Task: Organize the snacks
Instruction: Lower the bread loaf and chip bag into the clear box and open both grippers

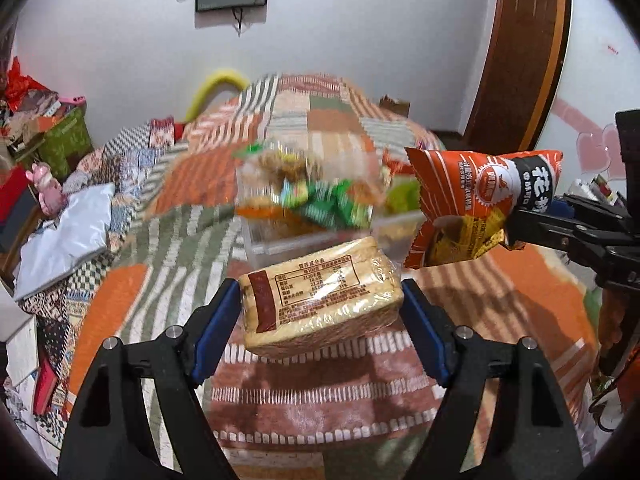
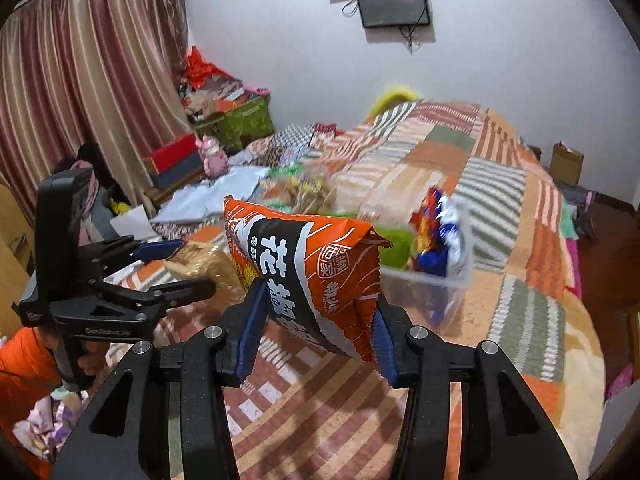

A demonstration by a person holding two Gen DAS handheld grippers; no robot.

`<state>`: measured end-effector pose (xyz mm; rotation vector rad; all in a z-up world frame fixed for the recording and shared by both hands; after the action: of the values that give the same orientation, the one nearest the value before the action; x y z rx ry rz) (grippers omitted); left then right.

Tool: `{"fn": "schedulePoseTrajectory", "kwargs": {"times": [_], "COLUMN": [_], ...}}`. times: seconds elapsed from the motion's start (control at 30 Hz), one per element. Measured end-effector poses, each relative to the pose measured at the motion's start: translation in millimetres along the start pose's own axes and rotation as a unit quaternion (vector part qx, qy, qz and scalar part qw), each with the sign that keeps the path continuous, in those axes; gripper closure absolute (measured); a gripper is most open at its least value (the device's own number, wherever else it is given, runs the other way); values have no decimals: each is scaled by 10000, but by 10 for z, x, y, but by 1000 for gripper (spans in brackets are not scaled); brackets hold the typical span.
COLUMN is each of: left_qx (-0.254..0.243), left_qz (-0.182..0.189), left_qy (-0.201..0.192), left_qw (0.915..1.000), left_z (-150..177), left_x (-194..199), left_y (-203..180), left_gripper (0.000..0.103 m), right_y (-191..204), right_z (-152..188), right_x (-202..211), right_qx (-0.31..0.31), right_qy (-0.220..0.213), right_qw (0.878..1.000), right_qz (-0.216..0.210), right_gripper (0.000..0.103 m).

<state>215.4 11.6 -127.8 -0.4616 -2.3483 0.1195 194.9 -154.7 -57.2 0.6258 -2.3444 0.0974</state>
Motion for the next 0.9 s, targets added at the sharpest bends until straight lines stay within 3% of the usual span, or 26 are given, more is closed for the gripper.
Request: {"fn": "schedulePoseTrajectory", "kwargs": {"times": [0.27,0.43,0.63,0.9], "left_qx": [-111,-4,47,51], "left_qz": [17,91,-108,-235], "left_qy": [-532,-590,-484,-279], "left_qw": [9985,9982,9988,9993], "left_z": [-426,-664,-845,-839], "left_x": [198,55,-265,-628], "left_y": [-75,-57,82,233], "left_gripper": [24,24,24,24], "right_y": [-124,-178,-227,-251], "right_z": [-275,-444,-569,-528], "right_x": [70,-49,-336,-762], "right_qx": [-216,-402,-539,-572], "right_qy": [-422,-565,-497,-171], "right_qw": [9984,9966,9959,9960], "right_qz": [318,441,530,666], "right_gripper": [59,59,58,58]}}
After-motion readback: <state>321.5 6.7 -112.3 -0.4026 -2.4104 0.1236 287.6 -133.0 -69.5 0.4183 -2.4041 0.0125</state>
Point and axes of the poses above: each gripper's, at about its wrist camera, not at the fingertips, and x roughly against the way its jaws point, y to its left, z to its underside, the point moved 5 cm from there along -x, roughly the way its jaws point, and after that the axes turned 12 degrees about z, right-handed, at the moved point
